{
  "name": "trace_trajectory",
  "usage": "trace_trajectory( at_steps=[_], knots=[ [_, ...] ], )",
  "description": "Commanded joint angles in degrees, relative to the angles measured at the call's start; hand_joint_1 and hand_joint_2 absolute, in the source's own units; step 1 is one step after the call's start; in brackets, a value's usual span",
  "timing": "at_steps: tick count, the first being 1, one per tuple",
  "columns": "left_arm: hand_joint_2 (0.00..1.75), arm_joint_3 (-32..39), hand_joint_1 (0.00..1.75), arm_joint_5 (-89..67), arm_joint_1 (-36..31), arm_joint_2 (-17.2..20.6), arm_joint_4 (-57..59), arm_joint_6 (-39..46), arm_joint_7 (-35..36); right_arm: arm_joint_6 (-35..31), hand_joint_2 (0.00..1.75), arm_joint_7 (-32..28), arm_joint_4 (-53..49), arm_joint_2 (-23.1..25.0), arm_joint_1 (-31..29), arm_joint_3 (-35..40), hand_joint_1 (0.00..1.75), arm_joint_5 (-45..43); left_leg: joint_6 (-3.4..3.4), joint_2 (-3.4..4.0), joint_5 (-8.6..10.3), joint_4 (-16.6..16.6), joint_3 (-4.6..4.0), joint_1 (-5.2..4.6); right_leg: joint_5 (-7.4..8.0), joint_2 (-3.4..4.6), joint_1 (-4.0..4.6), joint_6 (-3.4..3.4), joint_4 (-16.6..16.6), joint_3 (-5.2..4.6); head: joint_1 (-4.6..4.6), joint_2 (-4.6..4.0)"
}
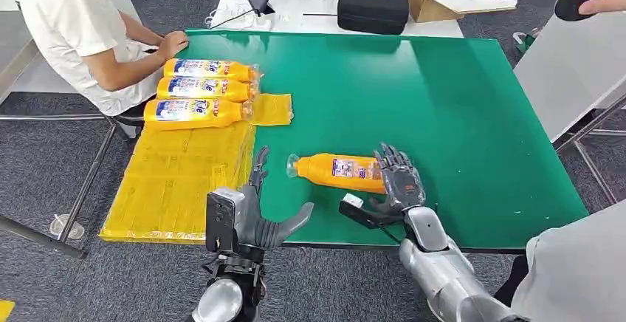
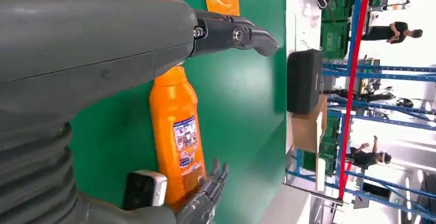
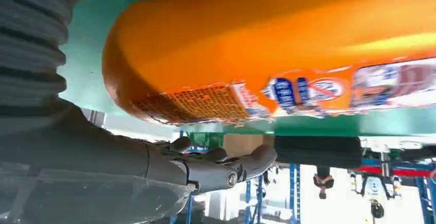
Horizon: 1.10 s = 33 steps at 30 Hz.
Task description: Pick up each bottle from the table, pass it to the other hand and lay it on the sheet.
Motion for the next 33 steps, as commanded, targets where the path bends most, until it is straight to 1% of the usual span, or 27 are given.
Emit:
trace_trajectory(
  at_steps=[1,2,3,5,6,8,10,11,12,14,15,16,20,23,25,30,31,32,33],
  knots=[
    [1.75,-1.81,0.00,0.57,-2.93,0.98,4.11,0.20,0.34,1.84,1.75,-0.07,10.95,0.11,-5.57,-1.76,0.00,-0.37,0.00,0.04,-0.07,-0.01,0.23,-0.01,-0.06,0.06,0.00,-0.09,-0.01,0.21,0.00,0.00],
    [1.75,-1.80,0.00,0.72,-3.32,0.86,4.56,0.13,0.39,2.76,1.75,0.09,11.79,0.23,-6.22,-1.97,0.00,-0.58,-0.01,0.06,-0.11,0.02,0.30,0.00,-0.09,0.09,0.01,-0.12,0.02,0.27,0.00,0.00],
    [1.75,-1.82,0.00,0.76,-3.46,0.80,4.67,0.09,0.40,2.94,1.75,0.14,12.00,0.11,-6.43,-1.95,0.00,-0.50,0.00,0.01,-0.03,-0.01,0.14,0.00,-0.03,0.03,0.01,-0.07,-0.01,0.14,0.00,0.00],
    [1.75,-1.92,0.00,0.96,-3.72,0.68,4.97,-0.08,0.46,3.19,1.75,0.31,12.80,0.22,-6.80,-2.20,0.00,-0.69,-0.01,0.04,-0.10,0.04,0.28,0.00,-0.08,0.07,0.01,-0.13,0.04,0.26,0.00,0.00],
    [1.75,-2.01,0.00,1.05,-3.82,0.70,5.03,-0.18,0.47,3.60,1.75,0.26,13.34,0.35,-7.01,-2.49,0.00,-1.00,0.00,-0.02,-0.01,-0.01,0.13,0.00,-0.02,-0.01,0.00,-0.06,-0.01,0.13,0.00,0.00],
    [1.75,-2.05,0.00,1.19,-4.01,0.65,5.06,-0.23,0.49,4.42,1.75,0.22,13.98,0.45,-7.33,-2.86,0.00,-1.44,0.00,-0.02,-0.07,0.02,0.28,0.02,-0.08,0.00,0.03,-0.12,0.00,0.29,0.00,0.00],
    [1.75,-2.03,0.00,1.52,-4.35,0.50,5.39,-0.12,0.53,7.31,1.75,-0.44,15.11,0.72,-7.85,-3.55,0.00,-2.48,0.00,0.00,-0.04,0.00,0.19,0.00,-0.05,0.02,0.01,-0.09,0.00,0.18,-0.02,0.00],
    [1.75,-2.02,0.00,1.57,-4.46,0.49,5.50,-0.12,0.53,7.41,1.75,-0.61,15.10,0.62,-7.92,-3.63,0.00,-2.56,0.00,0.03,-0.10,0.03,0.30,0.01,-0.10,0.05,0.02,-0.13,0.02,0.28,-0.02,0.00],
    [1.75,-2.19,0.00,1.75,-4.65,0.47,5.72,-0.23,0.50,10.28,1.75,-1.26,15.74,0.45,-8.17,-3.42,1.75,-2.69,0.00,-0.02,-0.02,-0.01,0.17,0.01,-0.03,-0.01,0.02,-0.07,-0.02,0.17,0.00,0.00],
    [1.75,-2.36,0.00,2.12,-4.94,0.42,6.07,-0.41,0.46,13.30,1.75,-3.02,16.01,0.22,-8.10,-4.00,1.75,-3.84,0.00,-0.01,-0.13,0.05,0.37,0.02,-0.13,0.02,0.04,-0.14,0.02,0.37,0.00,0.00],
    [1.75,-2.36,0.00,2.12,-4.96,0.41,6.07,-0.42,0.46,13.27,1.75,-3.03,16.01,0.14,-8.07,-4.02,1.75,-3.85,0.00,0.01,-0.11,0.03,0.37,0.02,-0.11,0.04,0.04,-0.14,0.00,0.36,0.00,0.00],
    [1.75,-2.42,0.00,2.33,-5.17,0.32,6.32,-0.48,0.40,15.03,1.75,-3.76,16.44,0.19,-7.99,-4.33,1.75,-4.49,0.00,-0.02,-0.04,0.00,0.21,0.00,-0.05,-0.01,0.01,-0.08,-0.01,0.22,-0.02,0.00],
    [1.75,-2.39,0.00,2.50,-5.39,0.19,6.51,-0.44,0.30,15.63,1.75,-4.29,16.62,0.53,-7.40,-4.86,1.75,-5.29,-0.01,-0.09,-0.08,-0.01,0.38,0.03,-0.10,-0.06,0.04,-0.13,-0.05,0.40,-0.02,0.00],
    [1.75,-2.42,0.00,2.59,-5.49,0.15,6.68,-0.47,0.30,16.29,1.75,-4.25,17.08,0.29,-7.17,-4.63,1.75,-5.12,-0.01,-0.05,0.00,-0.04,0.31,0.03,-0.03,-0.06,0.03,-0.07,-0.07,0.30,0.00,0.00],
    [1.75,-2.48,0.00,2.80,-5.60,0.12,6.95,-0.59,0.31,16.82,1.75,-4.69,17.10,0.24,-7.14,-4.87,1.75,-5.50,-0.02,-0.10,-0.05,-0.04,0.46,0.06,-0.08,-0.10,0.07,-0.13,-0.09,0.49,0.00,0.00],
    [1.75,-2.52,0.00,3.19,-5.36,0.34,6.75,-0.55,-0.06,15.25,1.75,-6.37,16.65,0.17,-6.11,-5.44,1.75,-6.21,-0.01,-0.13,-0.02,-0.06,0.50,0.06,-0.07,-0.14,0.07,-0.10,-0.13,0.52,0.00,0.00],
    [1.75,-2.59,0.00,3.19,-4.90,0.64,6.09,-0.15,-0.54,14.64,1.75,-8.96,16.05,0.61,-5.36,-7.17,1.75,-8.47,-0.01,-0.13,-0.04,-0.05,0.55,0.06,-0.08,-0.14,0.07,-0.11,-0.12,0.59,0.00,0.00],
    [1.75,-2.61,0.00,3.20,-4.70,0.74,5.92,-0.02,-0.66,14.45,1.75,-9.64,15.83,0.86,-4.98,-7.70,1.75,-9.19,-0.01,-0.10,-0.01,-0.06,0.50,0.05,-0.05,-0.11,0.06,-0.09,-0.12,0.51,0.00,0.00],
    [1.75,-2.29,0.00,3.31,-4.22,0.80,5.35,0.44,-1.19,14.99,1.75,-11.61,14.95,1.42,-4.32,-9.66,1.75,-11.82,-0.01,-0.11,-0.03,-0.06,0.54,0.06,-0.08,-0.12,0.07,-0.11,-0.12,0.56,0.00,0.00]
  ],
)
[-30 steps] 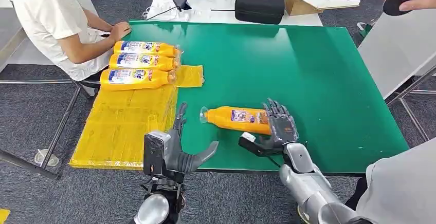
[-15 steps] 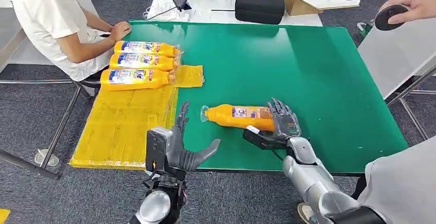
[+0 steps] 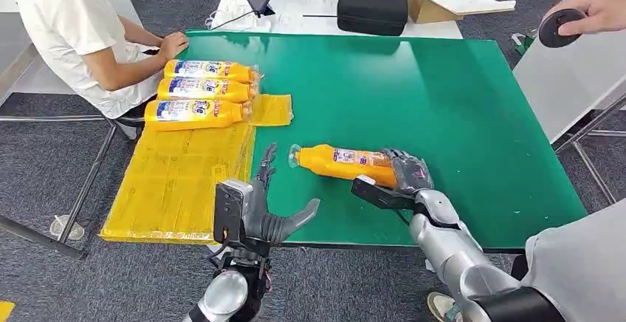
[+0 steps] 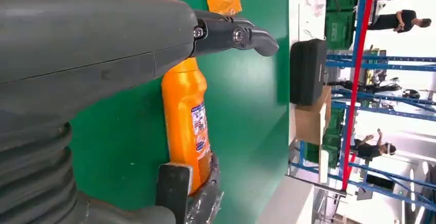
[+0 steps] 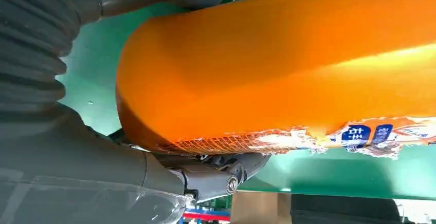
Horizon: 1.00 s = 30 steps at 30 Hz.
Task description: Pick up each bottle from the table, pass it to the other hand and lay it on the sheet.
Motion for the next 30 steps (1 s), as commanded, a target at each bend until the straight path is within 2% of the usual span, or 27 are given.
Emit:
trace_trajectory(
  at_steps=[1,6,9,10,11,13,17,19,20,22,25,26,27,30],
  knots=[
    [1.75,-1.20,0.00,0.67,-0.64,1.52,1.31,1.28,-1.88,-0.01,1.75,-8.04,2.51,1.81,4.63,-6.76,1.75,-8.04,-0.02,-0.14,-0.02,-0.09,0.23,0.06,-0.05,-0.12,0.07,-0.10,-0.12,0.29,-0.02,0.00],
    [1.75,-1.20,0.00,0.67,-0.55,1.60,1.25,1.30,-1.90,-0.09,1.75,-8.02,2.45,1.97,4.72,-6.75,1.75,-8.06,-0.04,-0.05,-0.08,-0.07,0.26,0.07,-0.07,0.01,0.08,-0.12,-0.09,0.31,0.00,0.00],
    [1.75,-0.34,0.00,4.47,1.31,2.22,-2.12,0.18,-3.67,-1.38,1.75,-14.66,-1.76,3.69,6.02,-10.88,1.75,-15.75,-0.03,-0.08,-0.06,-0.07,0.27,0.06,-0.06,-0.03,0.08,-0.12,-0.09,0.29,-0.02,0.00],
    [1.75,0.25,0.00,10.16,2.57,2.90,-4.15,-4.71,-0.39,-2.45,1.75,-15.49,-3.88,4.17,6.86,-11.40,1.75,-17.30,-0.03,-0.02,-0.04,-0.06,0.19,0.05,-0.02,0.04,0.06,-0.09,-0.07,0.19,0.00,0.00],
    [1.75,0.65,0.00,11.97,4.04,3.79,-6.44,-6.75,-0.99,-2.50,1.75,-16.97,-6.10,4.81,7.83,-12.67,1.75,-19.82,-0.04,0.00,-0.08,-0.07,0.29,0.07,-0.05,0.07,0.09,-0.14,-0.08,0.29,0.00,0.00],
    [1.75,1.72,0.00,10.20,7.96,5.75,-11.40,-5.83,-4.93,-3.02,1.75,-18.63,-12.75,5.79,11.26,-14.60,1.75,-24.77,-0.04,0.14,-0.08,-0.08,0.20,0.05,-0.01,0.21,0.07,-0.09,-0.07,0.16,0.00,0.00],
    [1.75,3.81,0.00,7.08,12.93,7.82,-14.39,-6.10,-7.20,-1.45,1.75,-19.26,-28.56,7.36,19.90,-16.74,1.75,-34.52,-0.07,0.16,-0.15,-0.13,0.24,0.06,-0.07,0.23,0.07,-0.12,-0.08,0.20,-0.02,0.00],
    [1.75,4.79,0.00,9.25,13.77,7.79,-13.34,-5.47,-4.56,-0.30,1.75,-19.61,-35.46,8.25,23.54,-15.93,1.75,-37.07,-0.10,0.08,-0.24,-0.11,0.32,0.09,-0.22,0.15,0.10,-0.18,-0.04,0.31,0.00,0.00],
    [1.75,4.86,0.00,11.07,13.82,8.06,-12.90,-5.83,-3.30,0.62,1.75,-19.26,-39.37,8.61,25.43,-14.61,1.75,-38.21,-0.08,-0.01,-0.15,-0.06,0.05,0.06,-0.16,0.06,0.07,-0.13,0.00,0.10,0.00,0.00],
    [1.75,4.86,0.00,11.66,13.70,8.14,-12.25,-5.55,-2.60,0.66,1.75,-18.18,-41.74,8.73,26.50,-12.98,1.75,-38.55,-0.09,-0.01,-0.25,-0.03,0.04,0.09,-0.26,0.04,0.10,-0.17,0.04,0.11,0.00,0.00],
    [1.75,4.65,0.00,10.14,13.06,7.97,-11.23,-3.61,-2.85,1.29,1.75,-17.81,-43.35,8.83,27.10,-10.20,1.75,-38.40,-0.10,-0.03,-0.25,-0.04,-0.09,0.07,-0.30,0.02,0.07,-0.06,0.04,-0.02,0.00,0.00],
    [1.75,4.53,0.00,9.80,12.76,7.84,-10.87,-3.16,-2.55,1.69,1.75,-18.03,-43.55,8.73,27.04,-8.91,1.75,-38.20,-0.11,0.08,-0.46,0.06,0.21,0.09,-0.46,0.14,0.10,-0.15,0.12,0.24,0.02,0.00],
    [1.75,4.56,0.00,9.79,12.62,7.75,-10.76,-3.10,-2.53,1.66,1.75,-18.07,-43.61,8.86,26.98,-8.41,1.75,-38.09,-0.10,0.05,-0.28,-0.02,-0.08,0.07,-0.31,0.11,0.06,-0.07,0.05,-0.03,-0.02,0.00],
    [1.75,4.56,0.00,9.79,12.62,7.75,-10.76,-3.10,-2.53,1.66,1.75,-18.07,-43.61,8.86,26.98,-8.41,1.75,-38.09,-0.09,-0.05,-0.23,-0.04,-0.15,0.06,-0.27,0.01,0.05,-0.05,0.03,-0.08,0.00,0.00]
  ],
)
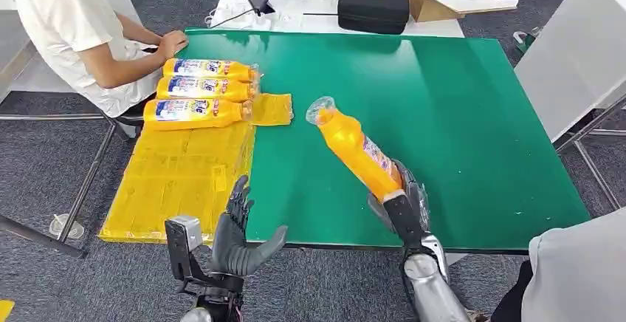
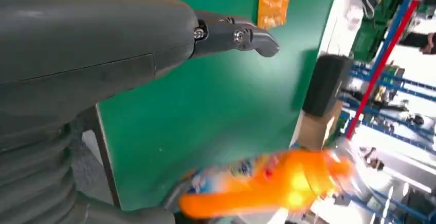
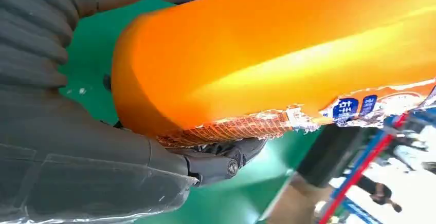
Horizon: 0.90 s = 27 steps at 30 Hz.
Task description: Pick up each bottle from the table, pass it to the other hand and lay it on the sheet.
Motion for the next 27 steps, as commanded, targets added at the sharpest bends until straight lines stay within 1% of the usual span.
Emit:
trace_trajectory(
  at_steps=[1,3,4,6,7,8,9,10,11,14,15,16,20,21,22,23,24,27],
  knots=[
    [1.75,0.58,0.00,-0.48,-0.52,2.40,0.81,0.59,0.70,0.61,1.75,0.36,-7.94,1.14,2.08,3.48,1.75,-0.12,-0.03,0.10,-0.12,0.03,0.27,0.02,-0.10,0.12,0.03,-0.13,0.05,0.22,0.00,0.00],
    [1.75,0.58,0.00,-0.48,-0.52,2.40,0.81,0.59,0.70,0.61,1.75,0.36,-7.94,1.14,2.08,3.48,1.75,-0.12,-0.01,0.07,-0.02,-0.02,0.10,0.01,0.00,0.08,0.01,-0.06,-0.01,0.06,-0.02,0.00],
    [1.75,0.57,0.00,-0.50,-0.55,2.36,0.81,0.61,0.72,0.64,1.75,0.36,-7.87,1.00,2.05,3.43,1.75,-0.13,-0.02,0.11,-0.12,0.01,0.29,0.02,-0.09,0.13,0.03,-0.12,0.02,0.23,0.00,0.00],
    [1.75,0.57,0.00,-0.50,-0.55,2.36,0.81,0.61,0.72,0.64,1.75,0.36,-7.87,1.00,2.05,3.43,1.75,-0.13,0.00,0.07,-0.04,-0.02,0.15,0.00,-0.03,0.07,0.01,-0.07,-0.01,0.11,0.00,0.00],
    [1.75,0.57,0.00,-0.50,-0.55,2.36,0.81,0.61,0.72,0.64,1.75,0.36,-7.87,1.00,2.05,3.43,1.75,-0.13,-0.01,0.13,-0.13,0.01,0.31,0.02,-0.10,0.14,0.03,-0.12,0.01,0.26,0.00,0.00],
    [1.75,0.57,0.00,-0.50,-0.55,2.36,0.81,0.61,0.72,0.64,1.75,0.36,-7.87,1.00,2.05,3.43,1.75,-0.13,0.00,0.08,-0.06,-0.02,0.20,0.00,-0.05,0.09,0.01,-0.08,-0.01,0.16,0.00,0.00],
    [1.75,0.57,0.00,-0.50,-0.55,2.36,0.81,0.61,0.72,0.64,1.75,0.36,-7.87,1.00,2.05,3.43,1.75,-0.13,-0.01,0.13,-0.15,0.00,0.35,0.02,-0.11,0.15,0.03,-0.12,0.01,0.29,0.00,0.00],
    [1.75,0.49,0.00,-0.63,-0.64,2.35,0.87,0.72,0.84,0.78,1.75,0.38,-7.57,1.02,1.85,3.73,1.75,-0.15,-0.01,0.10,-0.12,0.00,0.31,0.01,-0.10,0.12,0.02,-0.11,0.00,0.26,0.00,0.00],
    [1.75,0.44,0.00,-0.65,-0.86,2.21,1.19,0.73,1.21,1.43,1.75,0.23,-7.32,1.30,1.60,5.08,1.75,-0.22,-0.01,0.12,-0.17,0.02,0.40,0.02,-0.14,0.14,0.03,-0.13,0.02,0.34,0.00,0.00],
    [1.75,-0.10,0.00,-0.89,-1.72,1.89,2.54,-0.02,2.10,2.53,1.75,0.14,-5.82,2.20,0.67,9.63,1.75,0.57,-0.01,0.14,-0.05,-0.01,0.16,0.01,-0.01,0.14,0.02,-0.07,-0.01,0.10,0.00,0.00],
    [1.75,-0.14,0.00,-0.97,-2.06,1.65,3.10,-0.31,2.24,2.40,1.75,0.42,-4.80,2.74,0.08,11.57,1.75,1.22,-0.02,0.20,-0.11,0.00,0.29,0.02,-0.05,0.21,0.03,-0.11,0.00,0.21,0.00,0.00],
    [1.75,-0.09,0.00,-1.01,-2.29,1.46,3.37,-0.43,2.28,2.61,1.75,0.42,-4.26,3.38,-0.23,12.59,1.75,1.14,-0.02,0.19,-0.05,-0.01,0.17,0.02,0.01,0.19,0.03,-0.08,-0.02,0.10,0.02,0.00],
    [1.75,0.48,0.00,-1.30,-4.03,0.13,4.85,-1.33,2.29,3.72,1.75,0.49,-0.28,4.32,-2.13,19.31,1.75,1.57,-0.05,0.39,-0.19,0.04,0.44,0.07,-0.07,0.43,0.09,-0.18,0.04,0.29,0.00,0.00],
    [1.75,0.31,0.00,-1.11,-5.51,-0.43,5.99,-1.75,2.50,3.25,1.75,-0.02,1.40,4.45,-3.26,21.10,1.75,1.53,-0.03,0.24,-0.06,-0.02,0.21,0.05,0.01,0.25,0.07,-0.09,-0.02,0.12,0.00,0.00],
    [1.75,0.05,0.00,-0.60,-7.26,-1.05,7.39,-2.37,2.98,3.37,1.75,-0.56,3.18,4.64,-4.44,22.27,1.75,1.04,-0.03,0.25,-0.13,0.01,0.38,0.07,-0.06,0.27,0.08,-0.14,0.01,0.28,-0.02,0.00],
    [1.75,-0.16,0.00,-0.46,-8.03,-1.34,8.15,-2.57,3.01,3.45,1.75,-1.12,3.88,4.63,-4.83,22.81,1.75,0.66,-0.02,0.14,-0.01,-0.02,0.15,0.07,0.02,0.15,0.08,-0.08,-0.03,0.07,0.00,0.00],
    [1.75,-0.50,0.00,-0.03,-9.06,-1.81,9.21,-3.01,3.14,3.57,1.75,-2.30,4.48,4.35,-5.15,23.91,1.75,0.27,-0.01,0.16,-0.04,0.00,0.27,0.07,0.00,0.17,0.09,-0.11,-0.01,0.19,0.00,0.00],
    [1.75,-0.57,0.00,1.15,-9.94,-2.37,10.63,-2.93,3.06,3.89,1.75,-3.50,4.01,3.77,-4.99,24.80,1.75,-0.87,0.01,0.11,-0.05,-0.01,0.33,0.08,-0.03,0.13,0.08,-0.10,-0.04,0.28,0.02,0.00]
  ],
)
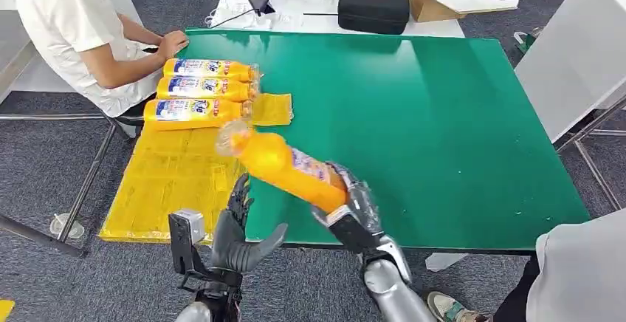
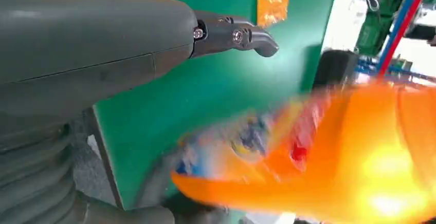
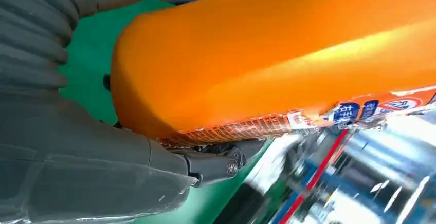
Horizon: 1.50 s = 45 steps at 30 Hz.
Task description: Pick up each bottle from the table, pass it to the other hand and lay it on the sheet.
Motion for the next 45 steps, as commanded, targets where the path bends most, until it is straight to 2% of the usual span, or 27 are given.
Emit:
trace_trajectory(
  at_steps=[1,10,12,19,20,21,23,28,29,30,32,34,36,37,42,43,44,45],
  knots=[
    [1.75,-0.68,0.00,2.34,-7.19,-2.12,9.07,-0.73,0.38,0.65,1.75,-3.00,8.44,-0.57,-5.30,9.39,1.75,-2.26,0.03,0.03,-0.05,-0.04,0.25,-0.01,-0.02,0.05,0.00,-0.06,-0.07,0.26,0.00,0.00],
    [1.75,1.88,0.00,9.21,-8.07,-2.74,4.87,-2.04,-0.19,0.86,1.75,-3.64,10.61,-0.14,-6.49,11.11,1.75,-2.56,0.00,0.04,-0.04,0.00,0.11,-0.03,-0.01,0.05,-0.03,-0.05,-0.02,0.11,0.00,0.00],
    [1.75,2.79,0.00,11.57,-7.35,-2.63,2.51,-2.38,-0.25,0.99,1.75,-4.08,11.35,-0.06,-6.28,11.39,1.75,-3.08,0.00,0.09,-0.16,0.04,0.37,0.00,-0.11,0.12,0.01,-0.13,0.02,0.35,0.00,0.00],
    [1.75,5.11,0.00,17.80,-5.51,-2.08,-3.75,-5.71,-1.09,3.10,1.75,-5.15,14.17,0.60,-6.09,11.96,1.75,-4.73,0.01,0.13,-0.18,0.03,0.34,-0.01,-0.11,0.15,0.00,-0.10,0.01,0.31,0.02,0.00],
    [1.75,5.70,0.05,18.32,-5.67,-2.45,-3.52,-5.57,-1.68,3.52,1.75,-5.28,14.64,0.82,-6.21,12.26,1.75,-4.87,0.00,0.14,-0.18,0.03,0.35,0.00,-0.11,0.16,0.00,-0.11,0.01,0.33,0.00,0.00],
    [1.75,5.86,0.96,18.78,-5.85,-2.56,-3.23,-5.76,-1.94,3.75,1.75,-5.52,14.84,0.88,-6.31,12.53,1.75,-4.89,0.00,0.09,-0.08,0.00,0.16,-0.01,-0.03,0.11,-0.01,-0.06,-0.03,0.15,0.02,0.00],
    [1.75,6.02,1.71,18.77,-6.22,-2.61,-2.80,-5.82,-2.49,4.09,1.75,-5.59,15.17,1.10,-6.38,12.93,1.75,-4.91,0.00,0.10,-0.12,0.01,0.26,0.00,-0.07,0.11,0.00,-0.09,-0.01,0.24,0.02,0.00],
    [1.75,5.33,1.75,17.89,-6.93,-2.74,-1.06,-5.34,-3.48,4.16,1.75,-5.97,15.73,1.26,-6.60,13.37,1.75,-5.05,0.00,0.00,-0.03,-0.01,0.08,-0.01,-0.02,0.00,-0.01,-0.05,-0.02,0.07,0.00,0.00],
    [1.75,5.15,1.75,17.67,-7.06,-2.80,-0.60,-5.13,-3.67,4.13,1.75,-6.04,15.73,1.29,-6.62,13.32,1.75,-5.19,-0.01,0.02,-0.18,0.06,0.40,0.02,-0.16,0.05,0.03,-0.15,0.04,0.38,0.02,0.00],
    [1.75,4.88,1.75,17.58,-7.28,-2.83,-0.04,-5.08,-3.71,4.07,1.75,-6.13,15.70,1.35,-6.69,13.33,1.75,-5.32,0.00,-0.01,-0.06,-0.01,0.15,0.00,-0.05,0.01,0.00,-0.07,-0.03,0.15,0.00,0.00],
    [1.75,4.73,1.75,17.31,-7.43,-2.90,0.45,-4.90,-4.06,4.08,1.75,-6.13,15.58,1.37,-6.86,13.39,1.75,-5.38,0.00,0.01,-0.12,0.00,0.29,-0.01,-0.10,0.03,0.00,-0.09,-0.02,0.27,0.00,0.00],
    [1.75,4.58,1.75,17.21,-7.66,-2.94,0.84,-4.87,-4.15,4.01,1.75,-6.22,15.22,1.44,-7.07,13.39,1.57,-5.53,0.00,-0.01,-0.14,0.02,0.33,0.02,-0.12,0.01,0.02,-0.10,-0.02,0.33,0.00,0.00],
    [1.75,4.34,1.75,16.49,-7.95,-2.94,1.24,-4.33,-4.77,4.19,1.75,-5.96,14.50,1.44,-7.13,13.36,1.22,-5.97,0.01,-0.02,-0.14,0.03,0.34,0.00,-0.14,0.00,0.00,-0.10,0.00,0.34,0.02,0.00],
    [1.75,4.49,1.75,16.30,-8.00,-3.08,1.42,-3.79,-5.06,3.96,1.75,-5.39,13.88,1.59,-6.97,13.17,0.03,-6.41,0.01,-0.02,-0.02,-0.02,0.09,-0.03,-0.03,-0.01,-0.04,-0.04,-0.02,0.08,0.00,0.00],
    [1.75,5.09,1.75,15.85,-7.31,-2.69,0.70,-3.04,-5.54,5.31,1.75,-3.88,11.93,1.19,-5.91,13.88,0.00,-7.10,0.00,0.00,-0.08,-0.01,0.21,-0.01,-0.07,0.02,-0.02,-0.08,-0.02,0.19,0.00,0.00],
    [1.75,5.40,1.75,13.97,-6.96,-2.42,0.15,-1.36,-6.81,4.96,0.00,-3.60,11.50,0.77,-5.40,14.28,0.00,-6.55,0.00,0.01,-0.06,0.00,0.15,0.01,-0.04,0.02,0.01,-0.07,-0.03,0.14,0.02,0.00],
    [1.75,5.53,1.75,12.82,-6.71,-2.25,-0.36,-0.36,-7.21,4.57,0.00,-3.70,11.07,0.40,-4.88,14.48,0.00,-6.18,-0.01,0.06,-0.22,0.07,0.47,0.03,-0.18,0.09,0.04,-0.16,0.03,0.44,0.00,0.00],
    [1.75,5.71,1.75,12.04,-6.62,-2.09,-0.57,0.31,-7.51,4.14,0.00,-3.89,10.91,0.09,-4.46,14.48,0.00,-5.97,0.00,-0.02,-0.07,-0.02,0.20,-0.02,-0.07,-0.01,-0.02,-0.07,-0.03,0.19,0.00,0.00]
  ],
)
